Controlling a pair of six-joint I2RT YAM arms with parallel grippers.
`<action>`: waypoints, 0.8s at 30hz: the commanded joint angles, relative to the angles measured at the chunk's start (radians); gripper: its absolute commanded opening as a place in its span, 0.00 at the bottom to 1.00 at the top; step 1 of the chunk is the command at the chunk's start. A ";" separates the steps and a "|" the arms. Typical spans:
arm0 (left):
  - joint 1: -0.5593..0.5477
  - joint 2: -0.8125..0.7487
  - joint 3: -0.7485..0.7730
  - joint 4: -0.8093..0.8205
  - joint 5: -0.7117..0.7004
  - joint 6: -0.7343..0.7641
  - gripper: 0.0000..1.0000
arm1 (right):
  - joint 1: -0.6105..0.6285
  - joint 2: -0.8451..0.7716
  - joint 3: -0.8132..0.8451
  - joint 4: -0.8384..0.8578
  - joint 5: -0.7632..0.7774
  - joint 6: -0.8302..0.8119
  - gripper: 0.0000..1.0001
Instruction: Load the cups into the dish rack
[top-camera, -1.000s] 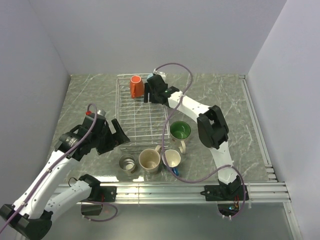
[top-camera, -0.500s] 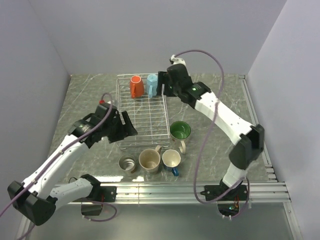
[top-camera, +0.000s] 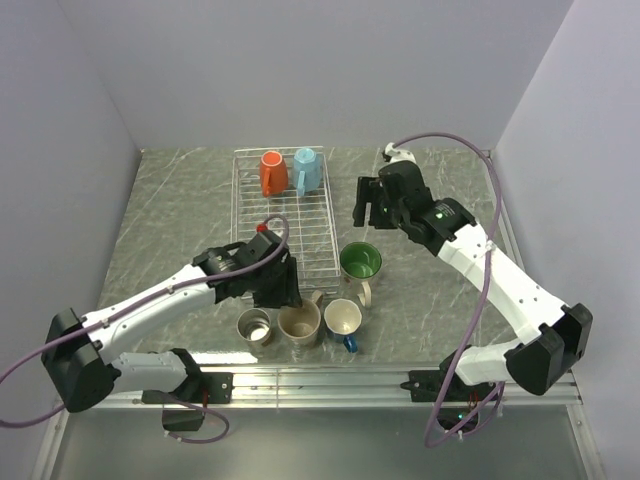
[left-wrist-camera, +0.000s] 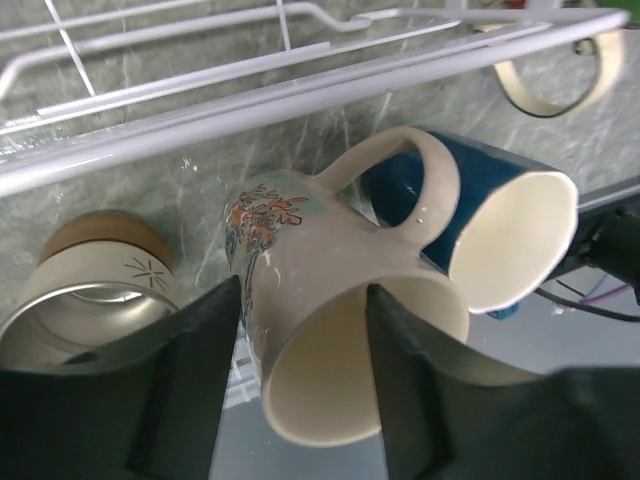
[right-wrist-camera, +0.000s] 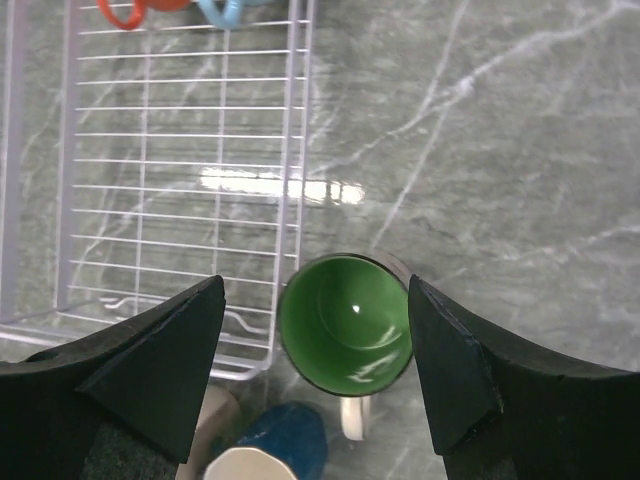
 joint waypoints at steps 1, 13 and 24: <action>-0.030 0.025 -0.008 0.010 -0.032 -0.055 0.56 | -0.028 -0.051 -0.021 -0.011 0.004 -0.006 0.80; -0.074 0.063 -0.073 0.056 -0.007 -0.061 0.04 | -0.055 -0.115 -0.062 -0.036 0.003 -0.026 0.80; -0.073 -0.019 0.059 -0.051 -0.010 0.052 0.00 | -0.064 -0.172 -0.093 -0.017 -0.045 -0.038 0.80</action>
